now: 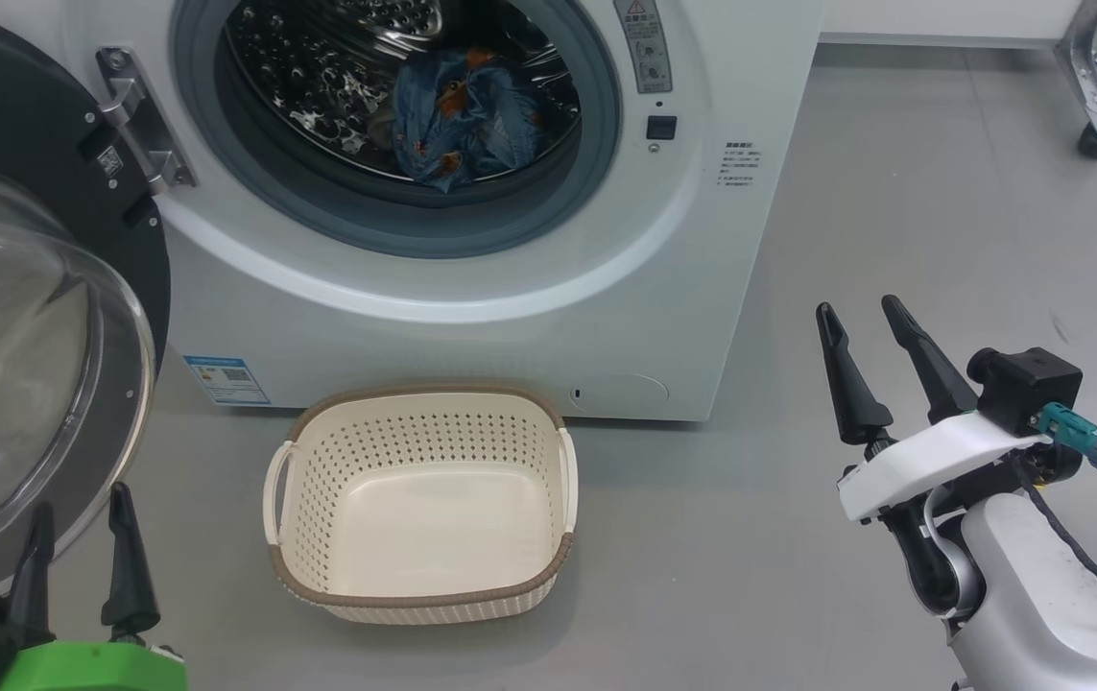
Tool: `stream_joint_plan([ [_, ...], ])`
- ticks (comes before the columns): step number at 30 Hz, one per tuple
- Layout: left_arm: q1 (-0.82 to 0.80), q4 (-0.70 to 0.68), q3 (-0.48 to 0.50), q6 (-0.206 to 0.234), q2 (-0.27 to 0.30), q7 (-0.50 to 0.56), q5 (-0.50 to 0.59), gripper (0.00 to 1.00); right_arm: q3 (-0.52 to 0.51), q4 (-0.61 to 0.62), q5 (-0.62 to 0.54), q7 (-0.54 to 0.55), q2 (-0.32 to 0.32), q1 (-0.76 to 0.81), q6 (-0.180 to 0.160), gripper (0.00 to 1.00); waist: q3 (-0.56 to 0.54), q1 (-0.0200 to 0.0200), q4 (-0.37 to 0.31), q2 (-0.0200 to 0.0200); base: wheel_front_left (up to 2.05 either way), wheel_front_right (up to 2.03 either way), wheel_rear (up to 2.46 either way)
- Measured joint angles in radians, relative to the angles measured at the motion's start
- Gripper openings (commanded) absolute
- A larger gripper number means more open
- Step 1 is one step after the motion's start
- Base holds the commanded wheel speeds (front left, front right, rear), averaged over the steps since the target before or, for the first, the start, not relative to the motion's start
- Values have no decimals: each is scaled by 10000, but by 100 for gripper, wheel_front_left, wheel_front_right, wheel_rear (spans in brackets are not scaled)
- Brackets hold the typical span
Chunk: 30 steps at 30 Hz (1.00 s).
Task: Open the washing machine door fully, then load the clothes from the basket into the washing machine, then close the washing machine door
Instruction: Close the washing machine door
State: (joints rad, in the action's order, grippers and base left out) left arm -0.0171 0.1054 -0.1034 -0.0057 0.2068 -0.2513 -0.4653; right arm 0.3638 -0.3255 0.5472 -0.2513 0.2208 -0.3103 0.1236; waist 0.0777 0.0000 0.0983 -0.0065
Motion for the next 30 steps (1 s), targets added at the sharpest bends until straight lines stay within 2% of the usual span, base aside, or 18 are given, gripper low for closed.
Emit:
stream_joint_plan([
  [12,-1,109,58,276,-75,0,174,100,186,-6,2,0,29,3,0,100,-32,0,896,0,0,0,0],
  [30,-1,280,102,460,-226,0,274,100,637,-119,125,0,115,4,0,100,-86,0,2083,0,0,0,0],
])
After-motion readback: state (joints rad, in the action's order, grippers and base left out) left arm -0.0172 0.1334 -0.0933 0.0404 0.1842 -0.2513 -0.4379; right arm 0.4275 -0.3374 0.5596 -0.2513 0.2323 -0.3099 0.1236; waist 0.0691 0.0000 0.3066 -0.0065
